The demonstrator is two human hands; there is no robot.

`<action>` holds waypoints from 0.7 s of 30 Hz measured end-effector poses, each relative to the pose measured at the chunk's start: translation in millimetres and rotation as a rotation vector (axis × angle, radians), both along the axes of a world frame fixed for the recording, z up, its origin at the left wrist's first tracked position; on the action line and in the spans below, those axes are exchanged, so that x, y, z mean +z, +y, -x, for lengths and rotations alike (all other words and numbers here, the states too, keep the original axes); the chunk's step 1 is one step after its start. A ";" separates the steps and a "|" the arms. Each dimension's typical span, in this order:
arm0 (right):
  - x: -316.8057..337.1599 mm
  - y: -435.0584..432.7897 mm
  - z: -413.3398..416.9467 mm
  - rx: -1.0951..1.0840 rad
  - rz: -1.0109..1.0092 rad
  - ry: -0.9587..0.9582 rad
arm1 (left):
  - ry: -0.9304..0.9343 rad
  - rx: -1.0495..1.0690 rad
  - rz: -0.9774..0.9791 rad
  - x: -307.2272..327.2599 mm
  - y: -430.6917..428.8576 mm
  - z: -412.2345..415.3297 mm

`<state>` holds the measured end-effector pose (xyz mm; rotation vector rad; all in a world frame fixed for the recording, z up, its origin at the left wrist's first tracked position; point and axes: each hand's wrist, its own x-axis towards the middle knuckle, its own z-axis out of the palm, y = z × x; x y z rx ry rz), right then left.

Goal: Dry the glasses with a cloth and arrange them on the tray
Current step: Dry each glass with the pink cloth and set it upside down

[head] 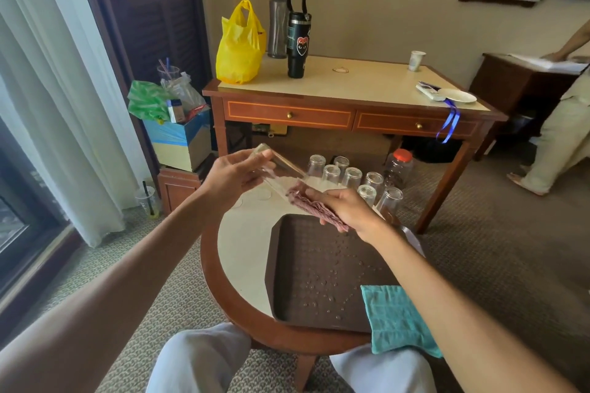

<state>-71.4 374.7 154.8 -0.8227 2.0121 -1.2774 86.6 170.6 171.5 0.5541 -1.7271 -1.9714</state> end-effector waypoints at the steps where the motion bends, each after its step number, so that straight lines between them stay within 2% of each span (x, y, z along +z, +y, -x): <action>1: -6.6 0.8 3.4 -0.009 0.040 -0.043 | -0.002 0.027 -0.021 -4.6 -8.6 -2.4; 6: -38.7 0.7 15.9 -0.107 0.111 -0.315 | -0.032 0.266 -0.041 -21.9 -32.4 -8.9; 10: -57.9 -16.0 30.4 -0.273 0.205 -0.545 | -0.171 0.491 0.244 -32.5 -43.7 -1.2; 17: -91.7 -57.1 46.2 -0.410 0.189 -0.678 | -0.364 0.402 0.690 -60.3 -62.8 28.1; 21: -108.2 -78.2 54.1 -0.470 0.207 -0.751 | -0.427 0.349 0.792 -78.7 -72.2 50.6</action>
